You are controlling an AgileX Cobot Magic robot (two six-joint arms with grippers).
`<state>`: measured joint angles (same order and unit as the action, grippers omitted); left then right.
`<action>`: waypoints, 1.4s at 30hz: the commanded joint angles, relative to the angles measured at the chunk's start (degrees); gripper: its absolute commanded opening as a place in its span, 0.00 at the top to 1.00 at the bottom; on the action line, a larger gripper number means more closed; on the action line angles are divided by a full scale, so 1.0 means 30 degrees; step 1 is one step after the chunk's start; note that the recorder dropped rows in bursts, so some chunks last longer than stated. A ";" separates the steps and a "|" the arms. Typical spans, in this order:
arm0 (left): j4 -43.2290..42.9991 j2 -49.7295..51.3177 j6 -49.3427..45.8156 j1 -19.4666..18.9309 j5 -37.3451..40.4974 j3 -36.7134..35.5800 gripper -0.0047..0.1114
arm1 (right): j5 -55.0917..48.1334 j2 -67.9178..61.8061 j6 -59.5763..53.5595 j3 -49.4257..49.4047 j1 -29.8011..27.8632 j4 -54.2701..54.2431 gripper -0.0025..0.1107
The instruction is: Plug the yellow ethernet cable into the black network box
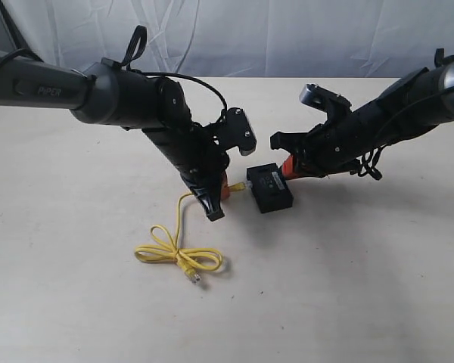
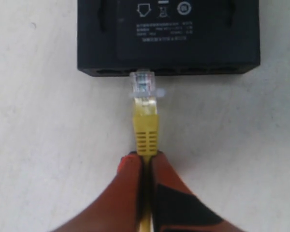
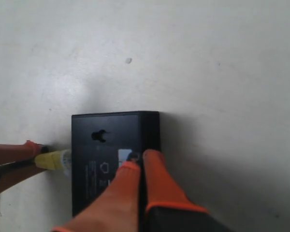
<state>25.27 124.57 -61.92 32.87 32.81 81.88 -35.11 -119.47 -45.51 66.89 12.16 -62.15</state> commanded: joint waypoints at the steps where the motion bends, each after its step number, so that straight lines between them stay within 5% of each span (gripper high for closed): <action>1: 0.0423 0.0108 0.0133 0.0115 0.0432 -0.0033 0.96 | -0.0692 0.0069 -0.0122 0.0074 -0.0005 -0.0732 0.98; 42: -0.1495 0.0108 0.2153 0.0115 0.1207 0.0315 0.96 | 0.0744 0.0671 -0.0268 0.0074 -0.0042 -0.0456 0.98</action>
<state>22.13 124.92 -56.52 32.87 35.06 82.73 -33.80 -117.91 -45.74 66.89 12.05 -63.96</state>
